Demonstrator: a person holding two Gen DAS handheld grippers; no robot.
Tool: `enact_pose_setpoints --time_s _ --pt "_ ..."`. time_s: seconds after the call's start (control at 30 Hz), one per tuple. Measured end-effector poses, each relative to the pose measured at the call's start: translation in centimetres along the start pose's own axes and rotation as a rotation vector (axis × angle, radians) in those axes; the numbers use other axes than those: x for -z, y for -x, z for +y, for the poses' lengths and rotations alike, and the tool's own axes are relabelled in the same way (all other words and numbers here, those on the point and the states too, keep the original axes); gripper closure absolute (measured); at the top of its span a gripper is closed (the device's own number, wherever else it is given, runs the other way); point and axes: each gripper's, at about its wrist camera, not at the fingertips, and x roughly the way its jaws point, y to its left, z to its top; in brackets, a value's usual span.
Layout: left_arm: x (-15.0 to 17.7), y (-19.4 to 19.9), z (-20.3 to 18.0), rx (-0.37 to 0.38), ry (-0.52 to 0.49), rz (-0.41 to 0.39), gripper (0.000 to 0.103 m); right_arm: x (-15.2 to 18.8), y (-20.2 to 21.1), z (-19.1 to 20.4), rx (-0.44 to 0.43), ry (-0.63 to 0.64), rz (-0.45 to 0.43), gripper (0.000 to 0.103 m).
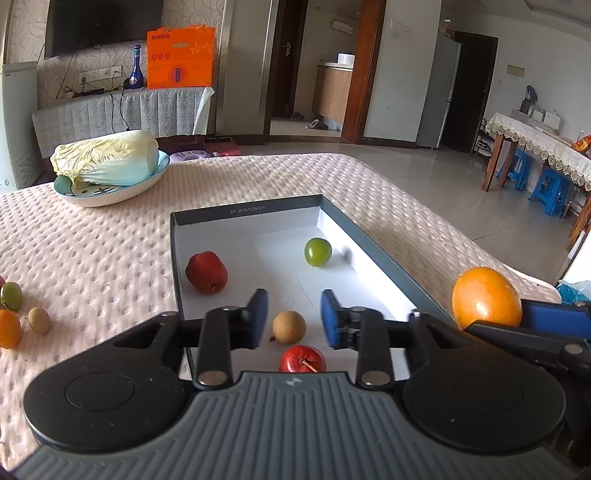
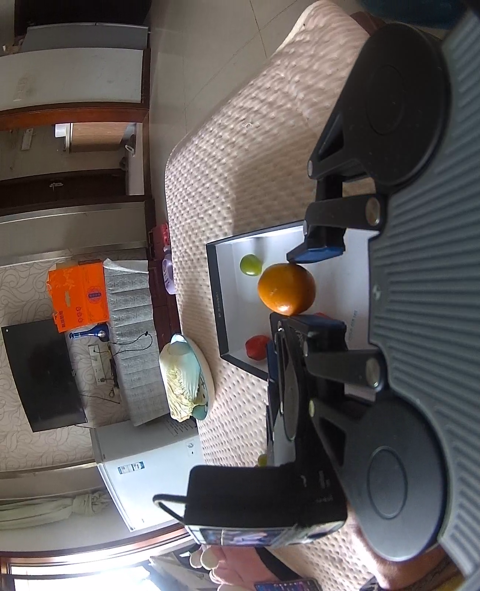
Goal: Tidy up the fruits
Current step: 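Lower the tangerine into the box and open the right gripper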
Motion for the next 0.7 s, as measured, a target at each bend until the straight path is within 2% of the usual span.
enact_pose_setpoints --time_s 0.03,0.07,0.33,0.7 --pt "0.0 0.1 0.1 -0.004 0.004 -0.005 0.05 0.0 0.0 0.0 0.001 -0.002 0.0 0.07" --pt "-0.1 0.2 0.2 -0.002 0.008 -0.01 0.047 0.0 0.0 0.0 0.003 -0.004 -0.001 0.07" --pt "-0.6 1.3 1.1 -0.009 0.027 -0.046 0.047 0.2 -0.9 0.0 0.02 -0.016 0.011 0.07" --pt "-0.7 2.6 3.4 -0.052 0.055 -0.043 0.047 0.5 -4.4 1.5 0.047 0.005 0.081 0.069"
